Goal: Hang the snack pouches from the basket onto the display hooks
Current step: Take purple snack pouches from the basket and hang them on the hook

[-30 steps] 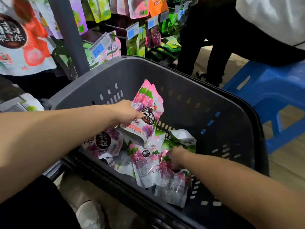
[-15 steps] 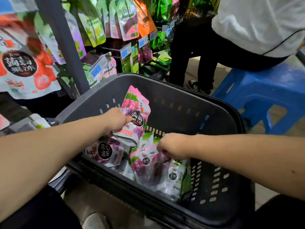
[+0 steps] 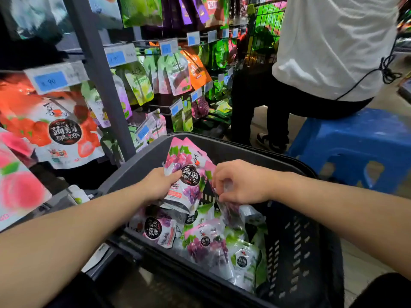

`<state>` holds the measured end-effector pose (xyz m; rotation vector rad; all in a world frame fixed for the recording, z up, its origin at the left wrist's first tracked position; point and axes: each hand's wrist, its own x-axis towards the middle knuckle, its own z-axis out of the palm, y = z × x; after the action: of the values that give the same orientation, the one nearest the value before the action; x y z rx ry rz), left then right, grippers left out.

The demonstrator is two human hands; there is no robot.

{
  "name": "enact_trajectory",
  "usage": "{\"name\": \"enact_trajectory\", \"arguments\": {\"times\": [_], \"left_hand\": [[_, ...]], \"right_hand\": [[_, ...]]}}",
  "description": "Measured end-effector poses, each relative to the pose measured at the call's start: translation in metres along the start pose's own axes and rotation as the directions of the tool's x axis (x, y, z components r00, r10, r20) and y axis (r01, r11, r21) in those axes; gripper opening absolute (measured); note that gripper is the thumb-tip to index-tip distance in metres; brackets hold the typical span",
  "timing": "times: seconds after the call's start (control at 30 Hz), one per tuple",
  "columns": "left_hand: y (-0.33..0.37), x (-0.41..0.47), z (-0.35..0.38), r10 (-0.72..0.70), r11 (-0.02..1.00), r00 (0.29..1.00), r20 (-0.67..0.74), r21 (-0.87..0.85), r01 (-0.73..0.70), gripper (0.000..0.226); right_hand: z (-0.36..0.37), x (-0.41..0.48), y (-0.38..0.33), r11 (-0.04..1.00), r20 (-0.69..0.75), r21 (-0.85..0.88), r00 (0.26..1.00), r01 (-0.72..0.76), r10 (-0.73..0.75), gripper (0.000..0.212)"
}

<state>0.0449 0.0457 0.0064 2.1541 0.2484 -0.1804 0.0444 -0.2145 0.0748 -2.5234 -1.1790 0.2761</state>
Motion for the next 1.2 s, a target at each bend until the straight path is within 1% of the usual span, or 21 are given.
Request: {"name": "enact_trajectory", "arguments": {"times": [0.03,0.13,0.2,0.27,0.3,0.37,0.43,0.5,0.53,0.57,0.63,0.7,0.8,0.83,0.9,0.93,0.97,1.03,1.07,1.13,1.2], "left_hand": [[-0.001,0.000,0.000,0.013,1.000,1.000,-0.021,0.019,-0.013,0.037],[-0.003,0.000,0.000,0.027,0.999,0.999,-0.045,0.022,-0.026,0.047],[-0.005,0.001,-0.002,0.037,0.999,0.997,-0.069,0.021,-0.036,0.051],[-0.006,0.002,-0.006,0.056,0.998,0.995,-0.080,0.024,-0.055,0.053],[-0.006,0.003,-0.009,0.066,0.998,0.994,-0.084,0.027,-0.064,0.052],[-0.005,0.004,-0.013,0.087,0.995,0.993,-0.076,0.053,-0.083,0.054],[0.001,0.001,-0.015,0.115,0.991,0.991,-0.061,0.071,-0.111,0.064],[0.011,-0.006,-0.013,0.136,0.990,0.990,-0.029,0.049,-0.134,0.070],[0.018,-0.009,-0.010,0.142,0.989,0.990,-0.007,0.046,-0.142,0.074],[0.023,-0.011,-0.007,0.147,0.988,0.989,0.007,0.053,-0.147,0.074],[0.033,-0.017,-0.002,0.153,0.987,0.988,0.032,0.045,-0.154,0.066],[0.032,-0.014,0.003,0.171,0.982,0.984,0.058,0.071,-0.175,0.069],[0.027,-0.013,0.008,0.158,0.979,0.983,0.091,0.112,-0.168,0.097],[0.026,-0.013,0.011,0.179,0.972,0.979,0.101,0.138,-0.192,0.101],[0.026,-0.015,0.018,0.216,0.955,0.965,0.147,0.173,-0.240,0.096],[0.028,-0.018,0.021,0.229,0.950,0.960,0.162,0.180,-0.257,0.090],[0.030,-0.019,0.024,0.244,0.943,0.953,0.178,0.186,-0.276,0.087],[0.031,-0.022,0.031,0.243,0.941,0.943,0.226,0.182,-0.286,0.084],[0.032,-0.022,0.034,0.229,0.946,0.946,0.231,0.176,-0.272,0.081],[0.032,-0.019,0.038,0.201,0.971,0.956,0.214,0.082,-0.223,0.071],[0.030,-0.014,0.040,0.187,0.979,0.959,0.212,0.045,-0.201,0.055]], "right_hand": [[-0.003,0.001,0.002,1.000,-0.004,0.001,1.000,0.017,-0.017,0.007],[-0.020,0.003,0.001,0.998,-0.048,0.058,0.999,0.010,-0.007,0.044],[-0.033,0.003,-0.003,0.994,-0.101,0.110,0.995,0.004,0.007,0.064],[-0.043,0.004,-0.006,0.975,-0.124,0.220,0.992,-0.010,0.039,0.076],[-0.046,0.004,-0.007,0.955,-0.128,0.297,0.990,-0.013,0.053,0.078],[-0.048,0.005,-0.008,0.894,-0.171,0.447,0.982,0.003,0.083,0.071],[-0.042,0.010,-0.004,0.852,-0.254,0.523,0.950,-0.023,0.182,0.058],[-0.030,0.018,0.003,0.791,-0.328,0.603,0.873,-0.102,0.362,0.043],[-0.023,0.022,0.007,0.725,-0.340,0.676,0.819,-0.129,0.463,0.038],[-0.018,0.025,0.010,0.634,-0.327,0.761,0.763,-0.137,0.558,0.035],[-0.011,0.030,0.014,0.423,-0.249,0.898,0.656,-0.118,0.712,0.031],[-0.010,0.031,0.018,0.272,-0.179,0.959,0.567,-0.084,0.804,0.028],[-0.005,0.035,0.025,0.135,-0.096,0.989,0.443,-0.058,0.891,0.028],[-0.002,0.036,0.027,0.108,-0.076,0.992,0.404,-0.057,0.912,0.029],[0.008,0.041,0.033,0.080,-0.057,0.995,0.332,-0.055,0.942,0.023],[0.012,0.043,0.038,0.072,-0.050,0.996,0.312,-0.059,0.949,0.019],[0.016,0.047,0.042,0.068,-0.043,0.995,0.313,-0.070,0.949,0.014],[0.025,0.052,0.048,0.086,-0.042,0.990,0.338,-0.116,0.940,0.013],[0.030,0.055,0.051,0.091,-0.037,0.986,0.341,-0.142,0.939,0.014],[0.033,0.058,0.050,0.078,-0.028,0.989,0.349,-0.129,0.937,0.011],[0.032,0.057,0.046,0.115,-0.048,0.981,0.382,-0.155,0.923,0.011]]}}
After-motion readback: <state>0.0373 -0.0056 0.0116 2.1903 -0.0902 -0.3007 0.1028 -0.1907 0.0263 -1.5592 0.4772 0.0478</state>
